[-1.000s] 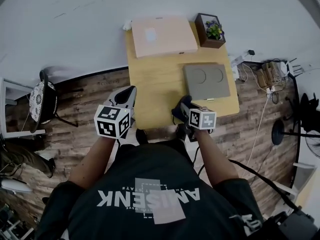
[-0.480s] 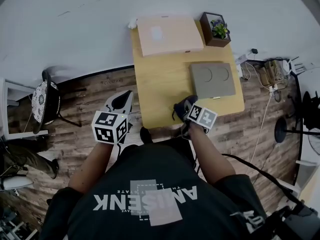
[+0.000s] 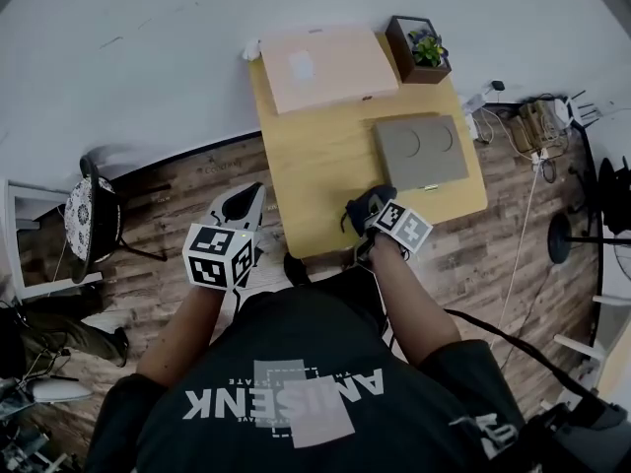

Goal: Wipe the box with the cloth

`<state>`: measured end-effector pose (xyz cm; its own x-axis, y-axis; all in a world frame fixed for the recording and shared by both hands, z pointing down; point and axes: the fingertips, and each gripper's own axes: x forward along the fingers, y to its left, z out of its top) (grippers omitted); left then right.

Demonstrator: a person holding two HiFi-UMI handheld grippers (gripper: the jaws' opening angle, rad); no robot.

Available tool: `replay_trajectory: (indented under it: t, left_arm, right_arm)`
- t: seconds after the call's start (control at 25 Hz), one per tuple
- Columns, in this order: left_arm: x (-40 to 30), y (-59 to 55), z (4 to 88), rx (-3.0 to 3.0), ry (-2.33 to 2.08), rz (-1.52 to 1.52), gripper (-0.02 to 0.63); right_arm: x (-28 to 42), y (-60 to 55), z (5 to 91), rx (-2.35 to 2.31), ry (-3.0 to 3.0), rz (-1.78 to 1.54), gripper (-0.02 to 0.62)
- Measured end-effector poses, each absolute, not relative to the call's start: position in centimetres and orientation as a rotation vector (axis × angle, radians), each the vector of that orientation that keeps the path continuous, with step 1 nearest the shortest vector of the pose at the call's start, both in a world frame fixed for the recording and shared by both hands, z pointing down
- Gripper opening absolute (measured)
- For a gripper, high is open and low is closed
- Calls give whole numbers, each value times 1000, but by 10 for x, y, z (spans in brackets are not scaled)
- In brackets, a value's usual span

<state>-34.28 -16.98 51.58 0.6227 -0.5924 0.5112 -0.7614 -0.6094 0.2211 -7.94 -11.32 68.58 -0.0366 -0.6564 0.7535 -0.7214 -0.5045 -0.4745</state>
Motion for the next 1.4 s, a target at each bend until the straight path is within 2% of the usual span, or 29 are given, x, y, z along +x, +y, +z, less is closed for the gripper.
replay_trajectory:
  t: [0.44,1.4]
  left_arm:
    - [-372,-182,508,2394,-1150,499,-2]
    - [-403,-203,511,2262,-1306,472,-3]
  right_arm:
    - [-71,-136,685,2290,-1405,1606,84]
    - [-69,-246,681,2309,-1456,1599,84]
